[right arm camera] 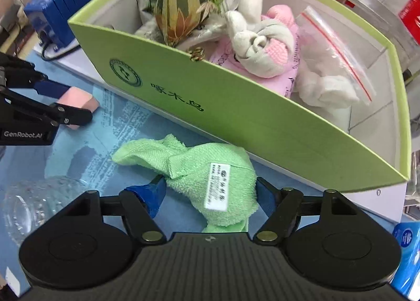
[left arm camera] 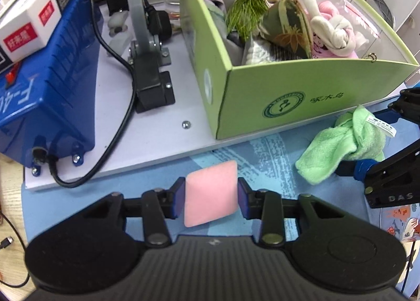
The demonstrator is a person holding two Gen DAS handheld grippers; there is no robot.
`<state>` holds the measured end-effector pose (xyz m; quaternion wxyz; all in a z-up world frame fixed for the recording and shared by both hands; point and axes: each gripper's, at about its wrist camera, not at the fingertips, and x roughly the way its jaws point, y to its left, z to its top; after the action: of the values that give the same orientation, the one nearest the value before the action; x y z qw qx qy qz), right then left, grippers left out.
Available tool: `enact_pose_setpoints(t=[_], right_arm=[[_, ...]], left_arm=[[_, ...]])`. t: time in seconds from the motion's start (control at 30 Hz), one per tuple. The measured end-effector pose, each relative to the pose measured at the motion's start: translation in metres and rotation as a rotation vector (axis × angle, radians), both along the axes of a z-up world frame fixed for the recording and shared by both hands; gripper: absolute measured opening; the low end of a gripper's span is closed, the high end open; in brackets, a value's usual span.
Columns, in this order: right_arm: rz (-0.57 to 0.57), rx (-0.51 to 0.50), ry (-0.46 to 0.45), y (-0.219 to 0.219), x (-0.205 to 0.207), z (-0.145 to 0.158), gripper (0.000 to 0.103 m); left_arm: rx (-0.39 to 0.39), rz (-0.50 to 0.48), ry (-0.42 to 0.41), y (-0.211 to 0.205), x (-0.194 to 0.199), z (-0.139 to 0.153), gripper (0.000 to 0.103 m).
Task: Organize soft objects
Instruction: 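Grasp the pink sponge with the left gripper while the right grasps the green towel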
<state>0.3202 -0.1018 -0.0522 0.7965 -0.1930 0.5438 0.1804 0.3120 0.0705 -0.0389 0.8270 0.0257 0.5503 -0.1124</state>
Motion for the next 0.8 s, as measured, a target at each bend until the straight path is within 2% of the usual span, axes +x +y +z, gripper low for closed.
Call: enact_pose_setpoints(t=[0.13,0.27,0.33,0.4,0.47,0.53,0.67,0.77,0.8], right_arm=[[0.012,0.018,0.035,-0.001,0.009,-0.005,0.065],[-0.071,0.043,0.135,-0.008,0.028,-0.008,0.071],[-0.048,0.03,0.14,-0.006,0.031,-0.009,0.075],[-0.045,0.032,0.14,-0.005,0.033,-0.011,0.083],[-0.056,0.058,0.096,-0.005,0.027,-0.013,0.09],[-0.072,0.077,0.059,-0.004,0.019,-0.013,0.091],[-0.103,0.052,0.108,0.002,0.031,-0.013,0.091],[-0.062,0.04,0.094,0.005,0.031,-0.012,0.09],[-0.08,0.042,0.103,0.006,0.033,-0.012,0.091]], left_arm=[[0.001,-0.009,-0.005,0.0,0.003,0.0,0.038],[-0.004,-0.018,-0.015,0.0,0.005,0.0,0.039],[-0.005,-0.021,-0.019,0.0,0.005,-0.001,0.04],[-0.006,-0.028,-0.023,-0.001,0.003,-0.001,0.042],[-0.009,-0.038,-0.027,-0.001,0.003,-0.002,0.045],[-0.012,-0.041,-0.028,-0.001,0.002,-0.002,0.047],[-0.014,-0.052,-0.032,-0.001,0.002,-0.002,0.054],[-0.024,-0.052,-0.032,-0.001,0.002,-0.002,0.057],[-0.022,-0.054,-0.034,-0.001,0.001,-0.002,0.057]])
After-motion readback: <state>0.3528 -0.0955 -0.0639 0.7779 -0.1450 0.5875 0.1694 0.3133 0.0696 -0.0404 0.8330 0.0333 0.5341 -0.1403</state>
